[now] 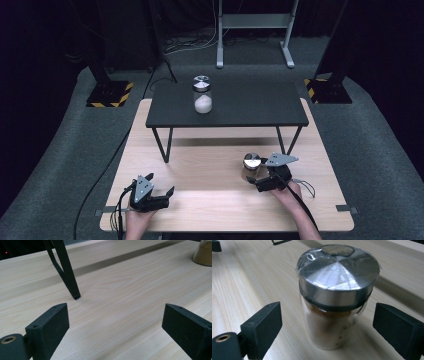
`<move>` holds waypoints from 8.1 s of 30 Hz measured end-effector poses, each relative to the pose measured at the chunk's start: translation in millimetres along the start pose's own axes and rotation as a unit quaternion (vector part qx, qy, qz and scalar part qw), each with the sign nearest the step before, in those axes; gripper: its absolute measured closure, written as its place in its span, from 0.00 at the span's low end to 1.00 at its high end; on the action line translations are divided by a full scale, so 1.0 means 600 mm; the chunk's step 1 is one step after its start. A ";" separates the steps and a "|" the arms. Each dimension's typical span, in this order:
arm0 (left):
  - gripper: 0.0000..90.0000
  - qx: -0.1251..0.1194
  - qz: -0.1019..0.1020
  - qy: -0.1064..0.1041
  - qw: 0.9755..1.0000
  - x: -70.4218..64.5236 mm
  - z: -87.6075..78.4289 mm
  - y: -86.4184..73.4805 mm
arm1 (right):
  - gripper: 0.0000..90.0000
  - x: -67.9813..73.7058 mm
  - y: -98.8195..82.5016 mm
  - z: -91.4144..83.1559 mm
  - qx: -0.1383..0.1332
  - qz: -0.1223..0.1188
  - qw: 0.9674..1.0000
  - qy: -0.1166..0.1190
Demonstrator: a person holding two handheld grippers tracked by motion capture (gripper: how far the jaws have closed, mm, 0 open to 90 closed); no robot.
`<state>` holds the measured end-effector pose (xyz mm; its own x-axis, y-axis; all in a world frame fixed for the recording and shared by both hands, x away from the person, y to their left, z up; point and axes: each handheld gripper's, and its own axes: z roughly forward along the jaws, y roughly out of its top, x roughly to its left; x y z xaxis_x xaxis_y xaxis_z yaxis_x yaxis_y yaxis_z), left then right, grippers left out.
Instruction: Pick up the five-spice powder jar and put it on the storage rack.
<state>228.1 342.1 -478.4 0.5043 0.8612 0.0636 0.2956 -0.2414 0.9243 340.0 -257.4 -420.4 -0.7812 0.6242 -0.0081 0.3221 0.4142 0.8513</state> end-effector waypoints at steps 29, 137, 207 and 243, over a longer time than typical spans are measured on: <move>0.07 0.002 -0.001 -0.001 1.000 0.001 0.001 0.001 | 0.33 0.013 0.062 0.032 0.078 0.006 0.997 -0.018; 0.06 0.037 -0.008 0.009 0.999 -0.003 0.012 0.021 | 0.33 -0.066 0.397 -0.053 0.025 0.071 0.987 -0.141; 0.06 0.043 -0.010 0.016 0.999 -0.010 0.014 0.025 | 0.06 0.033 -0.108 -0.157 -0.068 0.045 0.989 -0.125; 0.06 0.048 -0.004 0.013 0.999 -0.012 0.014 0.027 | 0.07 0.012 -0.164 -0.144 -0.036 0.077 0.987 -0.137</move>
<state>236.2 328.4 -467.1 0.4809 0.8742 0.0673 0.3762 -0.2751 0.8848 256.5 -350.6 -459.0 -0.5494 0.8355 -0.0092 0.3787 0.2588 0.8886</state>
